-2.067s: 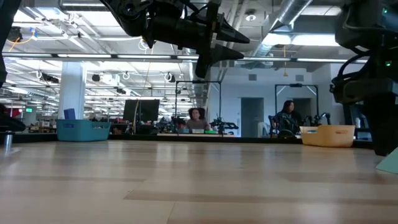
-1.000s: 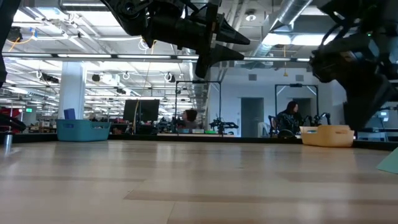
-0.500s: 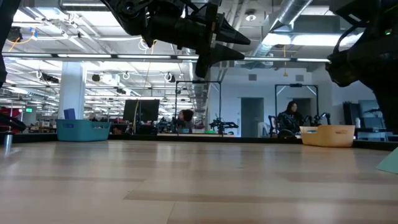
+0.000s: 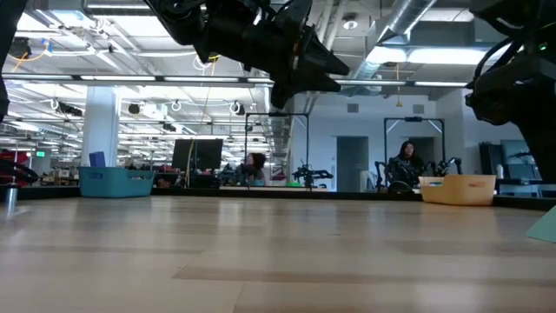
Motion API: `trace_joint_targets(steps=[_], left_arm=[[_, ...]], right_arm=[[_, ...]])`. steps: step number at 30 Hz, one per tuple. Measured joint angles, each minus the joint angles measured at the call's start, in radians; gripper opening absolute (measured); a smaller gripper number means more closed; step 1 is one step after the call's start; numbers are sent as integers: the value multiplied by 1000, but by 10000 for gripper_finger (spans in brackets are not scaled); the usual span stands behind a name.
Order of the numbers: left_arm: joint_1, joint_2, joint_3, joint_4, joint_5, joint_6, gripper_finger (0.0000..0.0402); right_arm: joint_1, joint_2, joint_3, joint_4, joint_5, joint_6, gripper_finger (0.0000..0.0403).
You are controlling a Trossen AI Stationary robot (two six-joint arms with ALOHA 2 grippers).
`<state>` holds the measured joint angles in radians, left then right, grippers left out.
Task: Sort & place blocks by color
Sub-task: Put the top light blue block into the orange bin
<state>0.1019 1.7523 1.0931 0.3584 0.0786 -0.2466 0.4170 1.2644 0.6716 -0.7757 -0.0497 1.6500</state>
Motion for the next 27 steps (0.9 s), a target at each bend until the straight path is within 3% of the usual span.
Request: trace_joint_targets(steps=[8, 18, 22, 27], left_arm=[[-64, 0, 0, -3, -109, 108, 174], [-105, 0, 0, -10, -211, 217, 174], [-112, 0, 0, -10, -222, 216, 174], [-112, 0, 0, -10, -222, 215, 174]], right_arm=[[15, 0, -62, 55, 1, 54, 260], [-16, 0, -129, 239, -20, -43, 260], [-49, 0, -129, 252, -67, -56, 260], [-40, 0, -118, 257, -182, -194, 260]])
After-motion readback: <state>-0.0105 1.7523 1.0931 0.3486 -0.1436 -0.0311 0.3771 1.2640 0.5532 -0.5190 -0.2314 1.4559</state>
